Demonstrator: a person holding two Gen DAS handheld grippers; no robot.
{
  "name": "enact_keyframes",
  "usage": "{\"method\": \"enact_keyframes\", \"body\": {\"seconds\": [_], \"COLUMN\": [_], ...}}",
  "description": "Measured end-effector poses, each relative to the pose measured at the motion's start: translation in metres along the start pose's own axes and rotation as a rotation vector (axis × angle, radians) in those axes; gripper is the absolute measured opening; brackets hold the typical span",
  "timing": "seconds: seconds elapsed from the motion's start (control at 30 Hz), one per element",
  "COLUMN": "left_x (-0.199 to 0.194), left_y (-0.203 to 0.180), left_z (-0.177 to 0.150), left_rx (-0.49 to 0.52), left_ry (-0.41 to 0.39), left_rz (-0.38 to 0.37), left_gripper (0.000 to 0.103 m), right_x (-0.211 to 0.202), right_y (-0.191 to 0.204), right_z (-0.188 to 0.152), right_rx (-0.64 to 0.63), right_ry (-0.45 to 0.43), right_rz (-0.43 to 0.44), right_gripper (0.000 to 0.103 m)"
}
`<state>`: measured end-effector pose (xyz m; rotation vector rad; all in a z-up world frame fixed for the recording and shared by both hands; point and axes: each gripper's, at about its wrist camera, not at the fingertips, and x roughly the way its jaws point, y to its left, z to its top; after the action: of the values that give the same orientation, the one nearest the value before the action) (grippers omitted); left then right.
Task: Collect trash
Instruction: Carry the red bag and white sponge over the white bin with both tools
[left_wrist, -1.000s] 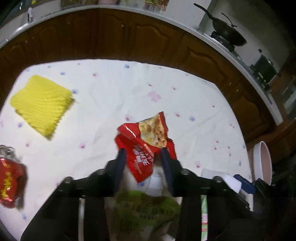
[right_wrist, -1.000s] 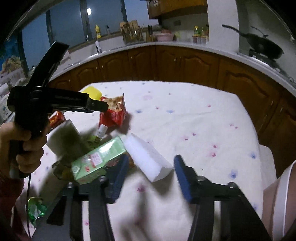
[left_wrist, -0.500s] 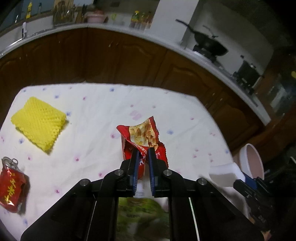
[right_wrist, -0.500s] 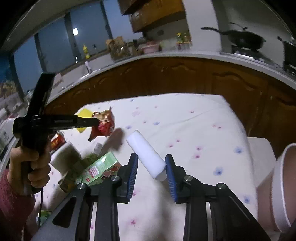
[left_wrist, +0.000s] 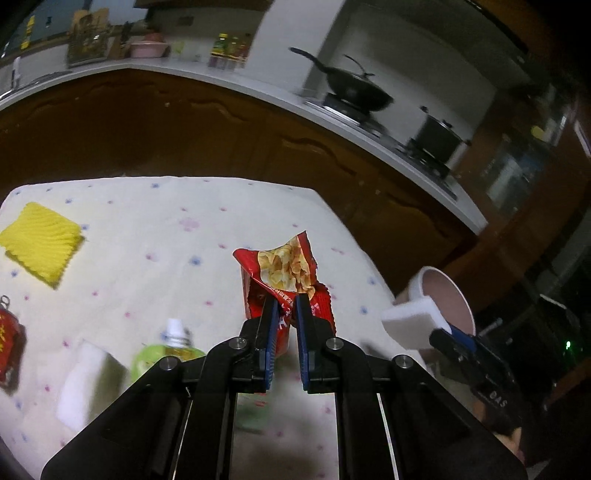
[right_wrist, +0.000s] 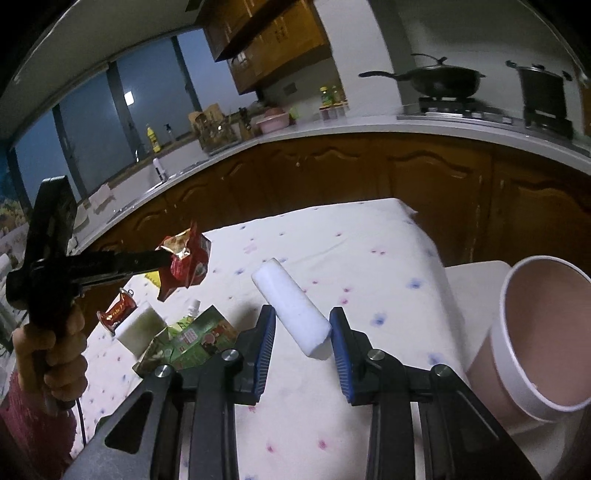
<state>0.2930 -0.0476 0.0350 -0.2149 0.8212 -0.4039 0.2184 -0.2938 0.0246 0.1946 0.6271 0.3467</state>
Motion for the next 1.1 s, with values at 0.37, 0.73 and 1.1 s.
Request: {"method": "enact_keyframes", "body": {"seconds": [0.37, 0.73, 1.1], "left_x": [0.005, 0.011, 0.024], "left_y": [-0.061, -0.116, -0.165], "left_z": [-0.014, -0.024, -0.026], "left_rx": [0.077, 0.154, 0.214], "left_ry": [0.029, 0.042, 0.044], "left_rz": [-0.087, -0.141, -0.213], "left_gripper": [0.008, 0.008, 0.008], "right_x": [-0.048, -0.089, -0.123], "right_y": [-0.034, -0.076, -0.119], "right_z": [-0.011, -0.025, -0.033], "right_rx": [0.09, 0.164, 0.226], "right_ry": [-0.063, -0.105, -0.154], "right_rz": [-0.064, -0.145, -0.215], "right_gripper": [0.031, 0.031, 0.031]}}
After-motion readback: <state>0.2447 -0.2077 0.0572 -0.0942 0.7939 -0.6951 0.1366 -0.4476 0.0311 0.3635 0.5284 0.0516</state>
